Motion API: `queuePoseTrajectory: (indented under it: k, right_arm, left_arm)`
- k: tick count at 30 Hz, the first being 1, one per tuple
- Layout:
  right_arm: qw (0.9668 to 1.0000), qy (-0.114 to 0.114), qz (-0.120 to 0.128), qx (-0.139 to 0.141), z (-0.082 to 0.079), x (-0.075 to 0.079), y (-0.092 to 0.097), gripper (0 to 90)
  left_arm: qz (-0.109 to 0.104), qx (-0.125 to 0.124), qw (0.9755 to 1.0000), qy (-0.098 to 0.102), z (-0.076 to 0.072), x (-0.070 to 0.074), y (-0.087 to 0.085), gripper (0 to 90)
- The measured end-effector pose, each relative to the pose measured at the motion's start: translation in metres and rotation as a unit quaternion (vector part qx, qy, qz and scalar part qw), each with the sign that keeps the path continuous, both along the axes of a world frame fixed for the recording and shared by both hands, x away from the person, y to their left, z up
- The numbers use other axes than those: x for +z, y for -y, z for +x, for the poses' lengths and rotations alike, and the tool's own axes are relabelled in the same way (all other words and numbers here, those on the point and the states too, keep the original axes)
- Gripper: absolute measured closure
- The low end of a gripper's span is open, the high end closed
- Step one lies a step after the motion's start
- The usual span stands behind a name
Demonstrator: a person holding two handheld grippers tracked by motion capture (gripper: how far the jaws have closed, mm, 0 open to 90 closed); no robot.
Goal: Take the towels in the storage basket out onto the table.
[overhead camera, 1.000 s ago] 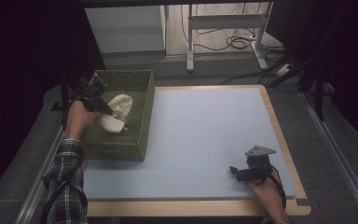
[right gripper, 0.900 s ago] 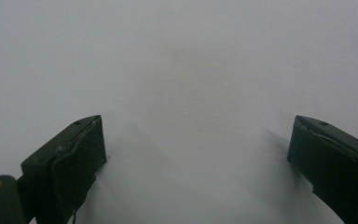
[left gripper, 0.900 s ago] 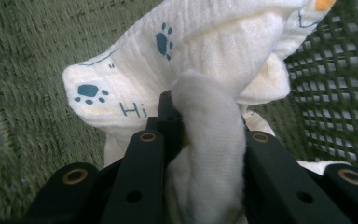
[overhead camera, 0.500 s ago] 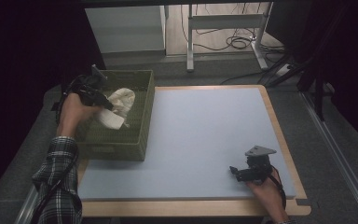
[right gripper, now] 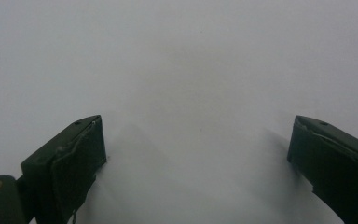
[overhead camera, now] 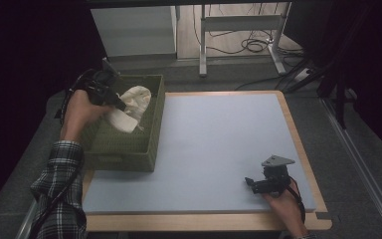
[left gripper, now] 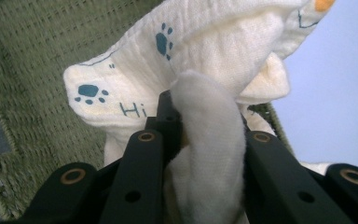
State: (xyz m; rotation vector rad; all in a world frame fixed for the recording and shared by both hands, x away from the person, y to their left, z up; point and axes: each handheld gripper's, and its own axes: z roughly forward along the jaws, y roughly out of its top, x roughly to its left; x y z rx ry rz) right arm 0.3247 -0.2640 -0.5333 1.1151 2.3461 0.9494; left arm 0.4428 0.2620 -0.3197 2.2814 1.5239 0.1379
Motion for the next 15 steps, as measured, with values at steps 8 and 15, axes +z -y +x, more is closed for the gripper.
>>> queuePoseTrajectory:
  k: [8, 15]
  right_arm:
    - [1.0000, 0.000, 0.000, 0.000, 0.000, 0.000, 0.000, 4.2]
    - [1.0000, 0.000, 0.000, 0.000, 0.000, 0.000, 0.000, 4.2]
  left_arm:
    - [-0.004, -0.015, 0.9998, 0.008, 0.001, 0.012, 0.018, 75.9]
    - [-0.001, -0.030, 0.9995, 0.009, 0.006, 0.017, 0.037, 75.9]
